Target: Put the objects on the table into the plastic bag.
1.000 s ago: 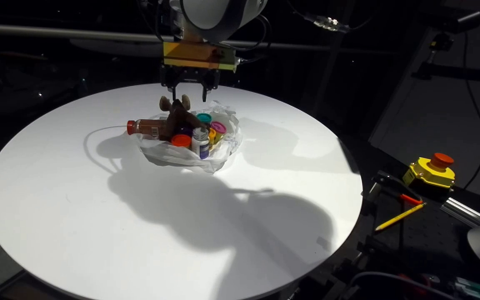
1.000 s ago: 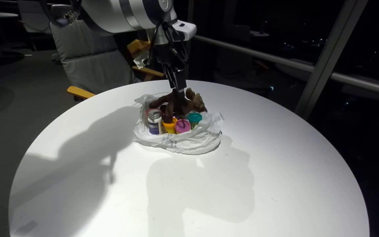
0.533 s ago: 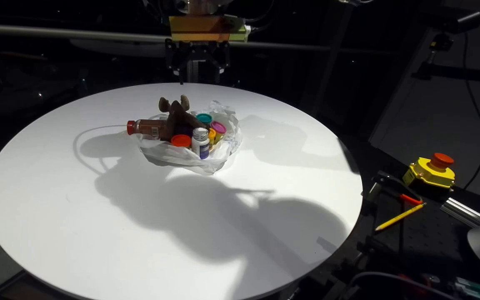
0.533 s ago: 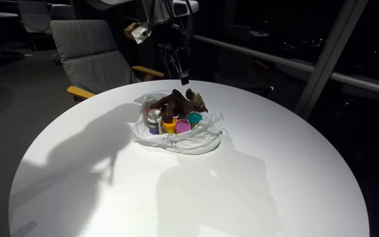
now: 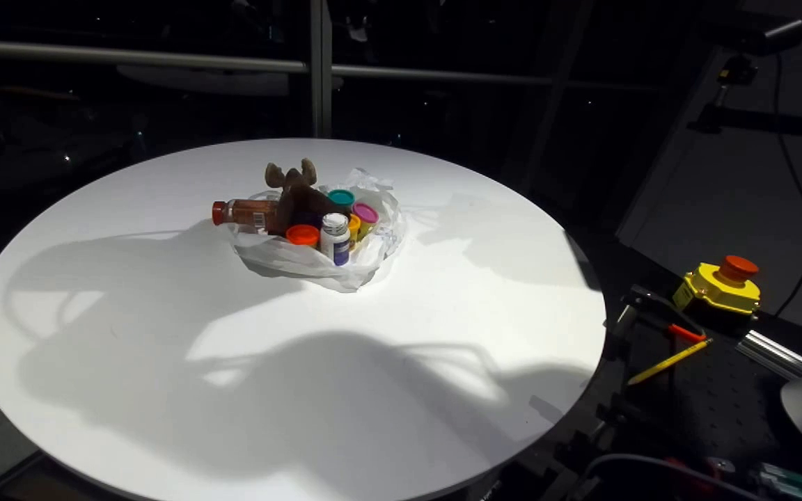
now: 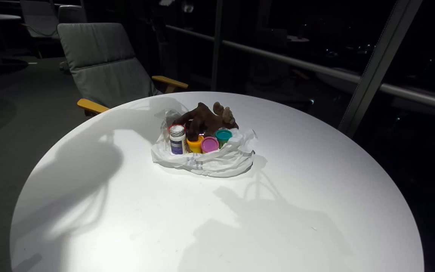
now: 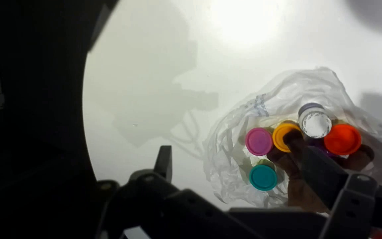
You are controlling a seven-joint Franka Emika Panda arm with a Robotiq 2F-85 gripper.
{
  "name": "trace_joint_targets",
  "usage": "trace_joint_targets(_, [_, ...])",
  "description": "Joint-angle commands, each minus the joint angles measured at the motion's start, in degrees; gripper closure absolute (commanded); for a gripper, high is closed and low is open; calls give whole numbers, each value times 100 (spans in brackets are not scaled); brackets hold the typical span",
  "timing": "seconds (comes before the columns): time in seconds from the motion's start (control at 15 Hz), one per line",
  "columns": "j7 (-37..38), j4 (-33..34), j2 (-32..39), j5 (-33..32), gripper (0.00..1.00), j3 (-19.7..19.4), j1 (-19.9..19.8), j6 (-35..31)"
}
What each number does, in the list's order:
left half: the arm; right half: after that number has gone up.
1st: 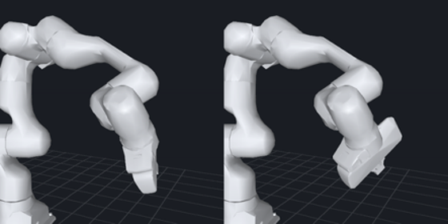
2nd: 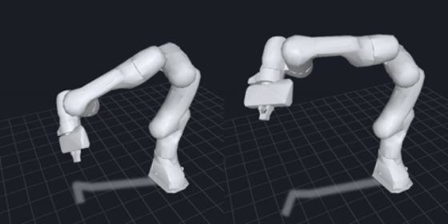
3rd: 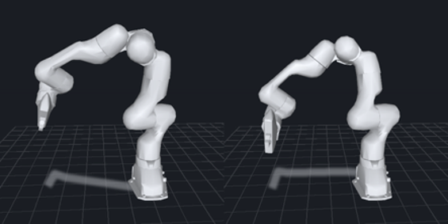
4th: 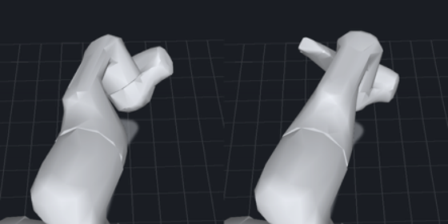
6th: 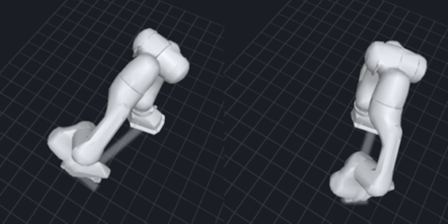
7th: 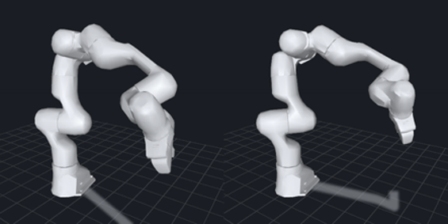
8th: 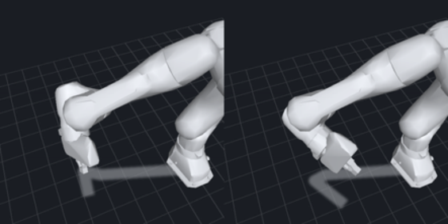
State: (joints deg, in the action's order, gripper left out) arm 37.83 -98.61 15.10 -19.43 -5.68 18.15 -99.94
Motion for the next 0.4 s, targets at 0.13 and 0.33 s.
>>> trace_joint_targets(0.13, [-310,-39,-560,-129,0,619,-331,759])
trace_joint_targets(0.33, [-418,-195,-927,-113,0,759,-386,924])
